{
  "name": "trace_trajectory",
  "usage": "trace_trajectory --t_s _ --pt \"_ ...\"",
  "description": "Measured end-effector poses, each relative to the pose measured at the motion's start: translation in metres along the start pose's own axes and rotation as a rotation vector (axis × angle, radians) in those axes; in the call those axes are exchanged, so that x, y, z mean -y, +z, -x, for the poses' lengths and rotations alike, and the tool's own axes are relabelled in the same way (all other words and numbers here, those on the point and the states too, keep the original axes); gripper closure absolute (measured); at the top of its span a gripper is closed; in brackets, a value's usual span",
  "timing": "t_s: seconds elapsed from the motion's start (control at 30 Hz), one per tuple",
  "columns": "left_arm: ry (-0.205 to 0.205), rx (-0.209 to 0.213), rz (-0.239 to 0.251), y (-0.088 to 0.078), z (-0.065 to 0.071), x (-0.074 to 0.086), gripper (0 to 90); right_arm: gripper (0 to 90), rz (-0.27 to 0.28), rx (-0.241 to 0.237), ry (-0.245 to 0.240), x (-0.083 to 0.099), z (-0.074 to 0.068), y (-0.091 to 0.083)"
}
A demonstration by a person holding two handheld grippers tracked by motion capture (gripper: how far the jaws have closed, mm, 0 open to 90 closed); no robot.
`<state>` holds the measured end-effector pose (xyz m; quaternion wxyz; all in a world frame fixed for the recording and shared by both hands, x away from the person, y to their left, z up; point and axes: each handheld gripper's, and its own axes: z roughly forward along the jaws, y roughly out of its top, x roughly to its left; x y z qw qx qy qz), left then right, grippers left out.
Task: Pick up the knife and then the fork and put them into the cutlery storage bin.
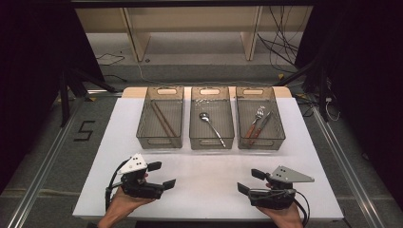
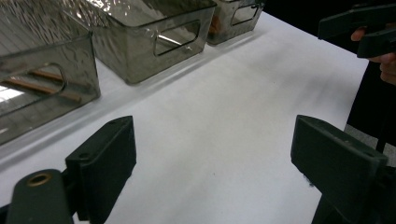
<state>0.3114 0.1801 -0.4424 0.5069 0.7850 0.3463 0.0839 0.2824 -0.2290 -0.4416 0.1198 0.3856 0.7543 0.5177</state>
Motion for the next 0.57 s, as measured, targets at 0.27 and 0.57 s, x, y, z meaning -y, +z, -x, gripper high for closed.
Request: trace_trajectory --t_s 0.27,0.57 --pt "-0.03 -0.007 0.021 -0.0037 -0.0057 0.0015 13.5 25.5 0.001 -0.002 -0.001 0.0 -0.0003 0.0003" --pt "-0.035 -0.005 0.024 -0.0033 -0.0062 0.0022 13.5 25.5 0.003 -0.002 -0.003 -0.0001 -0.0003 0.0005"
